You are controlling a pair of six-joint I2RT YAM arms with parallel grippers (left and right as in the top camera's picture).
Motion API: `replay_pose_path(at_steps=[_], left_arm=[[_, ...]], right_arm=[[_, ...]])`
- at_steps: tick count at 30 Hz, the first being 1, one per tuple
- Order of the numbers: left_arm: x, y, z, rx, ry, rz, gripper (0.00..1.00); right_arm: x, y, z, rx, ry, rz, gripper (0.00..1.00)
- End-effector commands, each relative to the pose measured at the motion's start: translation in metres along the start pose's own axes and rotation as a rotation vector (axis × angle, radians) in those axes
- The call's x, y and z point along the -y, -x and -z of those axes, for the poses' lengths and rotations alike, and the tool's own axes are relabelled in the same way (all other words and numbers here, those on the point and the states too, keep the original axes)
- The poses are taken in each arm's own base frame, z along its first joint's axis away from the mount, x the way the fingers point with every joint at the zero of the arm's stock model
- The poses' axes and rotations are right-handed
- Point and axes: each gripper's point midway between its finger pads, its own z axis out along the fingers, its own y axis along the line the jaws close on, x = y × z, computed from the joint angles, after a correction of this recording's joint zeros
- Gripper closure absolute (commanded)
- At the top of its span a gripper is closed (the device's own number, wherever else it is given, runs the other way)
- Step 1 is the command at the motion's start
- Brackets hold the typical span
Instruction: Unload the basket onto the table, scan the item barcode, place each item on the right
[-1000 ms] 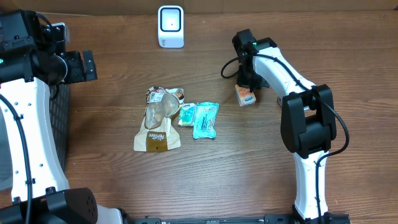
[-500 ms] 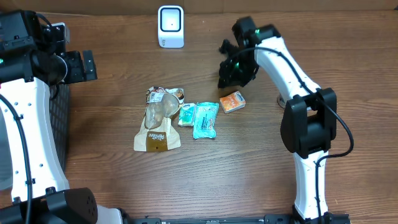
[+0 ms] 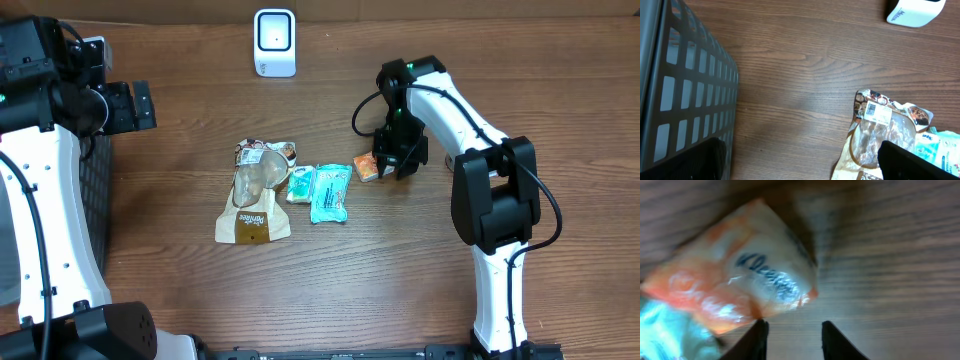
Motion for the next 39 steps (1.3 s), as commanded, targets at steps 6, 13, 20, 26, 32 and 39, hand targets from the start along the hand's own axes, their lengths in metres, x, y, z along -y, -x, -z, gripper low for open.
replay_pose_path(at_steps=[6, 13, 20, 26, 32, 39], left_arm=[[-0.002, 0.003, 0.002, 0.011, 0.003, -0.023, 0.0], [-0.002, 0.003, 0.002, 0.011, 0.003, -0.023, 0.0], [-0.002, 0.003, 0.002, 0.011, 0.003, -0.023, 0.0], [-0.002, 0.003, 0.002, 0.011, 0.003, -0.023, 0.0], [-0.002, 0.003, 0.002, 0.011, 0.003, -0.023, 0.0], [-0.002, 0.003, 0.002, 0.011, 0.003, -0.023, 0.01]], right_arm=[[0.019, 0.028, -0.006, 0.131, -0.091, -0.026, 0.7], [-0.009, 0.076, 0.005, 0.33, 0.003, 0.134, 0.74], [-0.045, 0.101, 0.023, 0.439, 0.172, 0.246, 0.73], [-0.04, 0.09, 0.07, 0.391, 0.295, 0.223, 0.68], [-0.04, 0.064, 0.079, 0.296, 0.369, 0.282, 0.59], [-0.044, 0.05, 0.032, 0.196, 0.359, 0.308, 0.61]])
